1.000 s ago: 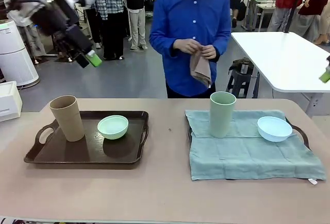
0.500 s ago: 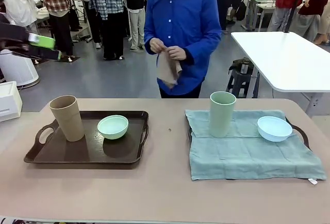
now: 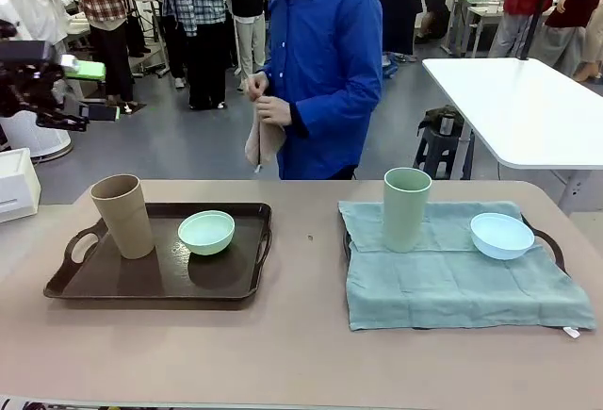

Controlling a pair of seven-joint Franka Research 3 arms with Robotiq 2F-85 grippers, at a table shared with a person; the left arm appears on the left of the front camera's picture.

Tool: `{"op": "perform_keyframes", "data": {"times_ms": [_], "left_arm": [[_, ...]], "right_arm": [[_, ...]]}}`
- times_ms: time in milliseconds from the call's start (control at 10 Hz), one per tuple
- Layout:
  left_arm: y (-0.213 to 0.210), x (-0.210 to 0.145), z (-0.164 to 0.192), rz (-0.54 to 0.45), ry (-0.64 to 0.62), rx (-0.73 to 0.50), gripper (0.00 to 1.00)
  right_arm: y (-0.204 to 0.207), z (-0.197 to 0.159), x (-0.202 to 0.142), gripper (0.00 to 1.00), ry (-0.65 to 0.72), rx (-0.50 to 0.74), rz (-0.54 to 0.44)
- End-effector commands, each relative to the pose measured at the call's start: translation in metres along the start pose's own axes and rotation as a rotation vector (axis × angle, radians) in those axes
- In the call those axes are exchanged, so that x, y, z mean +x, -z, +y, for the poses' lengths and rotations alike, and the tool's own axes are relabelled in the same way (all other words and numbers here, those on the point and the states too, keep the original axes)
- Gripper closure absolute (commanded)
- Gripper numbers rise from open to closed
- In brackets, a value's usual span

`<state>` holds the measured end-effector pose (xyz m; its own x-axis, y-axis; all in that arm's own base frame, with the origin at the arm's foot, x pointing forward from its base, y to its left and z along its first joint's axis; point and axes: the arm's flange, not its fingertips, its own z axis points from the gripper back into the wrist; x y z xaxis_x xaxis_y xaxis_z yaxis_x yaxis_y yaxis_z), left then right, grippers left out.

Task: Set up a tray with a mat and arrange the tableware.
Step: Pick up the Picnic Bowl and Reusable plastic cup from the Handle tray in front of the human's position and hold them in the air.

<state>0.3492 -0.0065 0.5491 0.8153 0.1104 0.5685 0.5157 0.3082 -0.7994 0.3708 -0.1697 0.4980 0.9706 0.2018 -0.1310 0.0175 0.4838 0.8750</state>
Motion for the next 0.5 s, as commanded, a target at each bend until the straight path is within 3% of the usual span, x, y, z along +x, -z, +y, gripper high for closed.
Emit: {"op": "perform_keyframes", "data": {"times_ms": [0,400], "left_arm": [[-0.014,0.025,-0.008,0.048,-0.19,0.012,0.0],[-0.056,0.003,-0.003,0.112,-0.451,0.106,0.0]], "right_arm": [[0.0,-0.004,-0.002,0.0,-0.012,-0.069,0.083],[0.001,-0.004,-0.015,0.0,0.008,-0.094,0.079]]}}
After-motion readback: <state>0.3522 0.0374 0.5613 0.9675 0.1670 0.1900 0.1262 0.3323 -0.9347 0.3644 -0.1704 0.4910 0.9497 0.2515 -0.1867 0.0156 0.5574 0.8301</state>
